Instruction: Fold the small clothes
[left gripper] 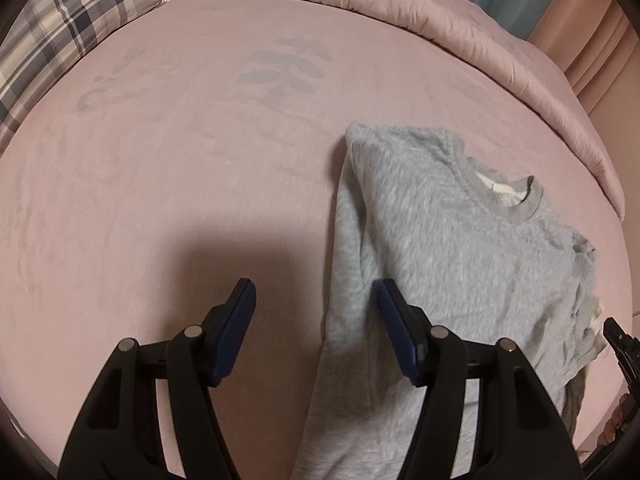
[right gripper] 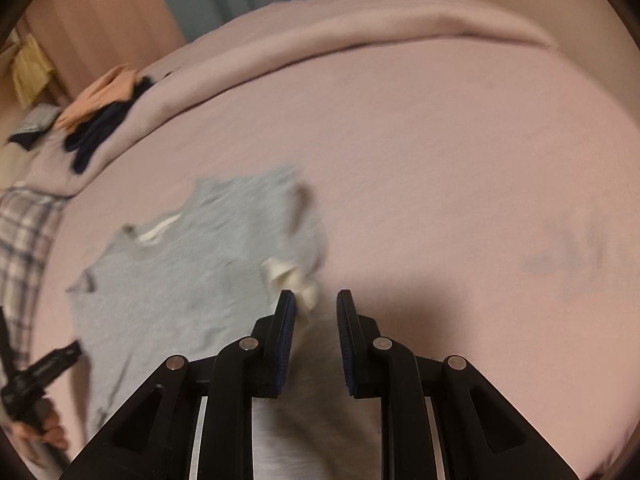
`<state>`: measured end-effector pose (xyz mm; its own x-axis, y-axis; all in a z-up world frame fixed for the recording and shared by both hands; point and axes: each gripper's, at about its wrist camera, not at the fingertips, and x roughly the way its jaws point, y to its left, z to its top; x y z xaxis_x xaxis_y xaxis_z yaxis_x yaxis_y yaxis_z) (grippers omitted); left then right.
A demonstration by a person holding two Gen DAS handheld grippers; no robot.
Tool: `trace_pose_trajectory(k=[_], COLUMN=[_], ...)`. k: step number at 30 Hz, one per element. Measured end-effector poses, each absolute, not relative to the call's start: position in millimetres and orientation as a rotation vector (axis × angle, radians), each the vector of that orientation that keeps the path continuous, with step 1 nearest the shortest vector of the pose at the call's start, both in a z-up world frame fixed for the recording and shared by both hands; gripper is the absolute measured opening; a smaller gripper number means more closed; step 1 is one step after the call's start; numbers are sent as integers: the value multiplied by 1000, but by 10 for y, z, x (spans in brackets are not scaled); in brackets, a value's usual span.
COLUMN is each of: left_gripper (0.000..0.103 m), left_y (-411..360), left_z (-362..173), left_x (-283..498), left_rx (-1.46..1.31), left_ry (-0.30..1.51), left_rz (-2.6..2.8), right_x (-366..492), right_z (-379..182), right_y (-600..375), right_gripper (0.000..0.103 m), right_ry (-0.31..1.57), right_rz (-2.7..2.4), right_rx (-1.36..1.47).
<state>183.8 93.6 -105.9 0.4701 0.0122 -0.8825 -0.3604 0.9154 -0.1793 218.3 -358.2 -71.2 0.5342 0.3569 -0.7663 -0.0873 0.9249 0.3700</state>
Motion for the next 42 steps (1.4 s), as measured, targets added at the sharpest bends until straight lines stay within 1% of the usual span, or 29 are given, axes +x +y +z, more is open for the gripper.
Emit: trace_pose_trajectory(k=[4,5,6,8,13,14,15,16,17,18,24,27,33,42], left_gripper=[61,61,61,61,60,60,60,60,60,60,63,63,65,66], left_y=[932,929,924,900,862,865,862,866,871,879,944,931,920,910], left_z=[-950,-935,-926,-927,-1011,-1033,-1054,-1072,-1087,-1099,-1167,-1190,-1209,-1217], left_x=[1898,1918,1951,2023,2213,2248,2280,2307,2329,2346,2398,2413,2438,2371], left_rx=[-379,-386,-390,-378,-359,-356,-353,-350,-349,-346,-353,-330,-300,-317], left_ry=[1033,1029,1029,1035,1060,1067,1075,1082,1084,1087,1097,1097,1102,1076], left_rz=[240,234,229,229,228,231,234,235,235,237,256,267,273,271], right_x=[2185,2178,2177,2194,2348,2358,2388,2379,2377,2371,2261,2322,2419,2439], right_z=[-633,-608,-595,-605,-772,-787,-822,-814,-806,-783,-508,-600,-997,-1072], right_y=[-3727,-3716,-3697,-3629,-3316,-3285,-3236,-3222,-3210,-3223,-3494,-3470,-3380,-3356], right_gripper=[19,25,39,55,55,50,34,22,13,10,9,9,9,9], right_ry=[969,965,963,961,1021,1031,1030,1025,1012,1001,890,915,1031,1047], right_rz=[312,328,339,368,437,436,408,394,380,382,368,365,327,323], right_rx=[354,344,336,333,310,304,280,260,247,253,336,326,287,267])
